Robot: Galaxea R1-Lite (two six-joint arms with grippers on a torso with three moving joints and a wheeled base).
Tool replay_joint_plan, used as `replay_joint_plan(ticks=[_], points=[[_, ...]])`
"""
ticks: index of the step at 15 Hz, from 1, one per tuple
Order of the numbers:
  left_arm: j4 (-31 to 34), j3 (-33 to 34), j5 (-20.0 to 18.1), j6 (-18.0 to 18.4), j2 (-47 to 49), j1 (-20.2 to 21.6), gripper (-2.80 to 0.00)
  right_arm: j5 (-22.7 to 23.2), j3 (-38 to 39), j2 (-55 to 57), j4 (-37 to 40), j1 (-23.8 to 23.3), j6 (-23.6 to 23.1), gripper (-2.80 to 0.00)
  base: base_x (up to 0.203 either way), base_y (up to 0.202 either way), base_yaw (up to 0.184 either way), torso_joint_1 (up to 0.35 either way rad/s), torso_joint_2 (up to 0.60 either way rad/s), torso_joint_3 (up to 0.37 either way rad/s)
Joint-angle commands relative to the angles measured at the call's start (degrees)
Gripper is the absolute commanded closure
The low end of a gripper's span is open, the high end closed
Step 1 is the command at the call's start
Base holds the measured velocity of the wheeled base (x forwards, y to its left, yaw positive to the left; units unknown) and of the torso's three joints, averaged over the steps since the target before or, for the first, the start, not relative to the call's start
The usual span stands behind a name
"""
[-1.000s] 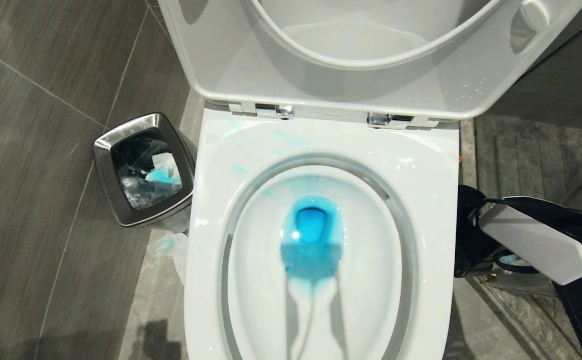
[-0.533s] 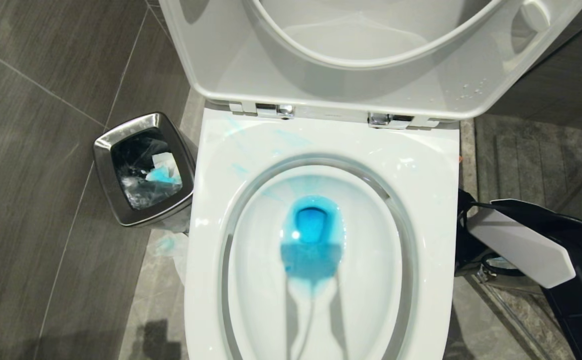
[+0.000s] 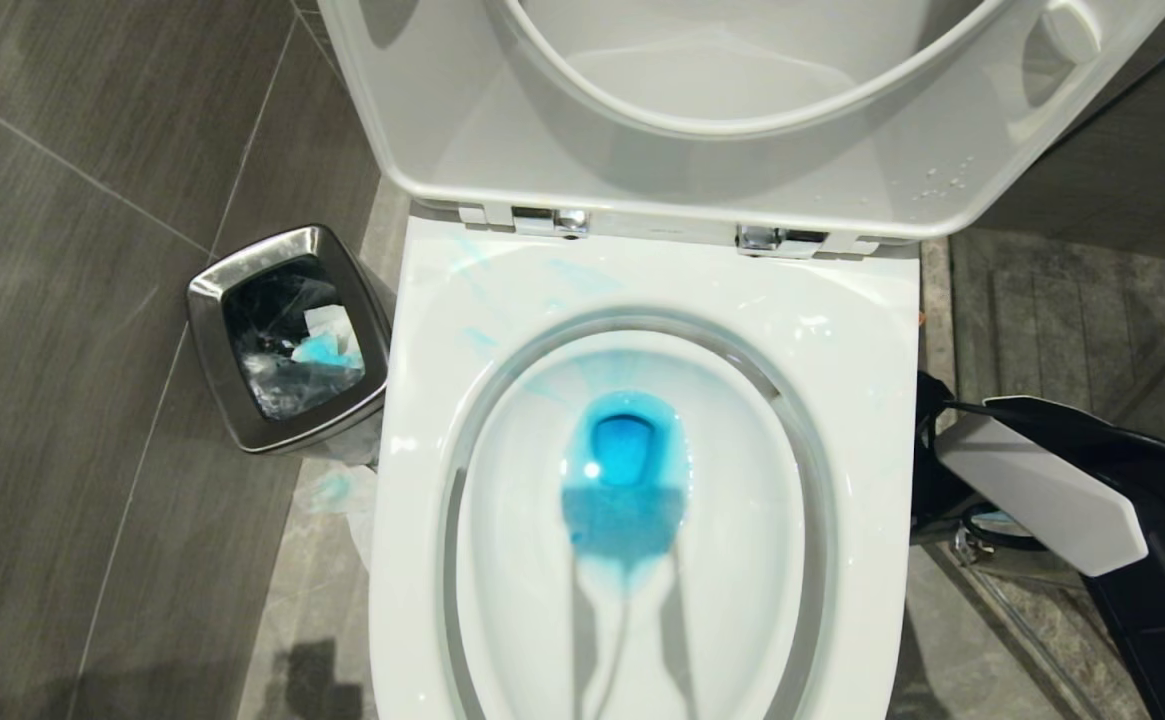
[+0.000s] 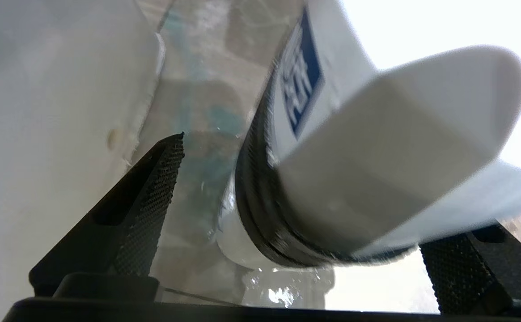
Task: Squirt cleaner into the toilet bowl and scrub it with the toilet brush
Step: Pour in the cleaning agent
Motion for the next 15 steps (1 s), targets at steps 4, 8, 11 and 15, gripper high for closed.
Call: replay_joint_plan(ticks=[4,8,11,15], points=[[0.0,0.0,0.0,0.0,0.1,0.0,0.00,-0.1,-1.0,0.8,-0.5,-0.5,-0.1,-2.80,0.000,0.000,0.000,0.000,0.00,0.000],[0.0,0.0,0.0,0.0,0.1,0.0,0.00,-0.1,-1.5,1.6,-0.5,-0.7,-0.2,-2.80,0.000,0.000,0.000,0.000,0.00,0.000],[0.0,0.0,0.0,0.0,0.1,0.0,0.00,-0.1,-1.5,1.6,-0.5,-0.7,-0.5,-2.80,0.000,0.000,0.000,0.000,0.00,0.000],[0.0,0.0,0.0,0.0,0.1,0.0,0.00,0.1,-3.3,2.7,-0.5,-0.7,-0.8,-2.80,0.000,0.000,0.000,0.000,0.00,0.000]])
